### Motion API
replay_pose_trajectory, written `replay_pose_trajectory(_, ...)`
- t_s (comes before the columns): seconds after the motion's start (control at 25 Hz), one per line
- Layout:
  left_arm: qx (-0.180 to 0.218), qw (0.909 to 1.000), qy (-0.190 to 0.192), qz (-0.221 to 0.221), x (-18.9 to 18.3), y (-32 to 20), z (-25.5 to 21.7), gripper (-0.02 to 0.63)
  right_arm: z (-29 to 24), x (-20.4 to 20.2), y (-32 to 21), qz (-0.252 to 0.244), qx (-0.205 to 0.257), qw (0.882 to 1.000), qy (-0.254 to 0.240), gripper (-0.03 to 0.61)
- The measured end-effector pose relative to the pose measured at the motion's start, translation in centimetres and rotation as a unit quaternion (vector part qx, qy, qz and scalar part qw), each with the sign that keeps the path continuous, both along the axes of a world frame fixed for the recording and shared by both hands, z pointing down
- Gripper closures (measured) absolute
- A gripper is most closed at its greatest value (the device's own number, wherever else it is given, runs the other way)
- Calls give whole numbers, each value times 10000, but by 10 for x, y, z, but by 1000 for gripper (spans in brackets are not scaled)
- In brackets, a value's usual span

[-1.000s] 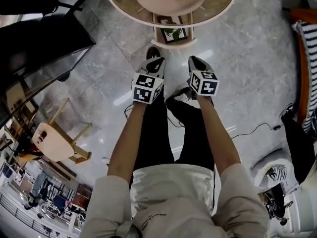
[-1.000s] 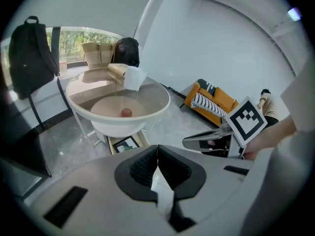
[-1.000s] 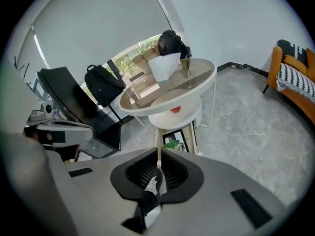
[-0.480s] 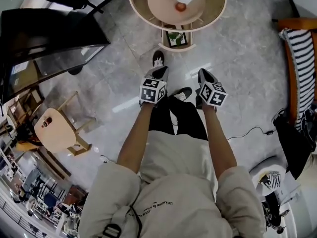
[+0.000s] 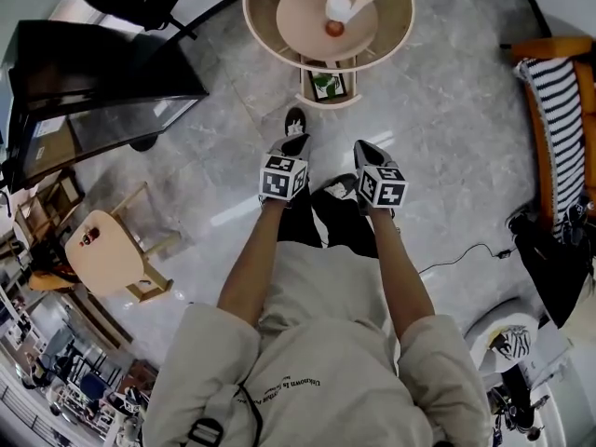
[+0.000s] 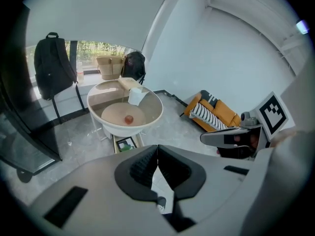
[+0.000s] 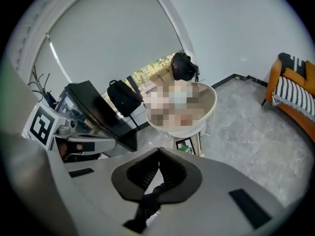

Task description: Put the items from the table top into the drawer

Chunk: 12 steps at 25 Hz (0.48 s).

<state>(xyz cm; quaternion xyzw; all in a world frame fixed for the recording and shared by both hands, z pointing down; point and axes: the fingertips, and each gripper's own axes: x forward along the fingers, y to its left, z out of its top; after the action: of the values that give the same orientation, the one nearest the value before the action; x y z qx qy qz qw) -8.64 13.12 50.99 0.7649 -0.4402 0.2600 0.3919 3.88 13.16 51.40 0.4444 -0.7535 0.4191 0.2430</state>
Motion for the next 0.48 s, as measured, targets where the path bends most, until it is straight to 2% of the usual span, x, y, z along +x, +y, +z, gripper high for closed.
replay_pose_trajectory(0.16, 35, 10000, 37, 78, 9, 1, -6, 592, -5, 4, 1, 203, -123, 9996, -171, 545)
replay_pose_trajectory(0.28, -3, 9995, -65, 318, 13, 3, -1, 592, -5, 1, -3, 198, -150, 9995, -186, 545)
replay_pose_trajectory(0.48, -66, 9989, -171, 435, 4, -14, 6, 592, -1, -10, -25, 285, -222, 9992, -187, 545)
